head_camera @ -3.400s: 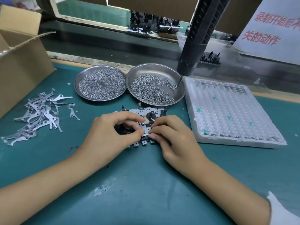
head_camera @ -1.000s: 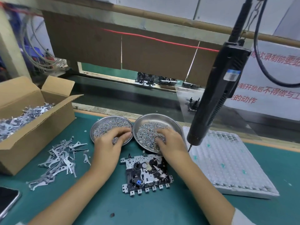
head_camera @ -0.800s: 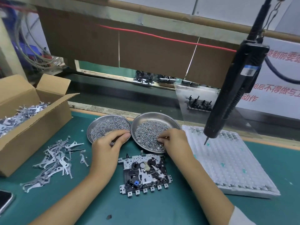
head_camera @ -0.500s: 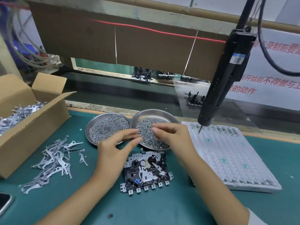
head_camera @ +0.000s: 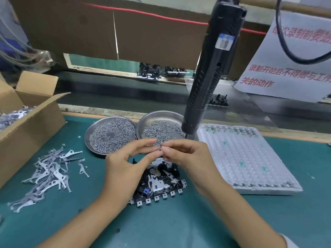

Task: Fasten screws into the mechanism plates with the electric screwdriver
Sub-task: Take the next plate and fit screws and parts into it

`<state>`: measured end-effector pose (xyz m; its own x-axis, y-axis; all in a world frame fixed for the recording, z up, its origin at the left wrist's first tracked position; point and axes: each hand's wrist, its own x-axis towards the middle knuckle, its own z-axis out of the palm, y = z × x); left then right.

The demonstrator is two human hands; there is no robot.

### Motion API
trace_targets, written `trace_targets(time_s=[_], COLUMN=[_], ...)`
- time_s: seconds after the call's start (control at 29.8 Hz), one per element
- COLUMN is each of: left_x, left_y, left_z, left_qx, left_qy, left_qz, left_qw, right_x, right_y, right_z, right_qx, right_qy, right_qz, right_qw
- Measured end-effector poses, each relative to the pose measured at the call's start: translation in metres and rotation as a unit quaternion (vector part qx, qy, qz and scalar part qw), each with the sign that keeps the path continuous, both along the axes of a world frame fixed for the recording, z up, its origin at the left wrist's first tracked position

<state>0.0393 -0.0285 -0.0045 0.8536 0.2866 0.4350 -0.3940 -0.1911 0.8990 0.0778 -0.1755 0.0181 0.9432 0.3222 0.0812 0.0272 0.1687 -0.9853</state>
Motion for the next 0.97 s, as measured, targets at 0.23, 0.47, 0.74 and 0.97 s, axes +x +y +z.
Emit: trace_targets(time_s=[0.23,0.47,0.74,0.97], left_x=[-0.001,0.001,0.002,0.002], left_y=[-0.001,-0.001,0.004,0.005], left_z=[-0.001,-0.001,-0.003,-0.002], left_qx=[0.000,0.008,0.016,-0.022], left_qy=[0.002,-0.008,-0.002,0.018], left_qz=[-0.002,-0.002,-0.027,-0.001], left_qw=[1.000,1.000,1.000,1.000], right_x=[0.002,0.006,0.003,0.013], right_y=[-0.002,-0.006,-0.005,-0.052], right_z=[-0.003,-0.004,0.002,0.041], right_qx=[0.008,-0.004,-0.052,-0.263], right_qy=[0.010,0.004,-0.034,-0.077], right_qz=[0.021,0.054,0.070,0.156], right_qw=[1.000,0.999,0.996,0.949])
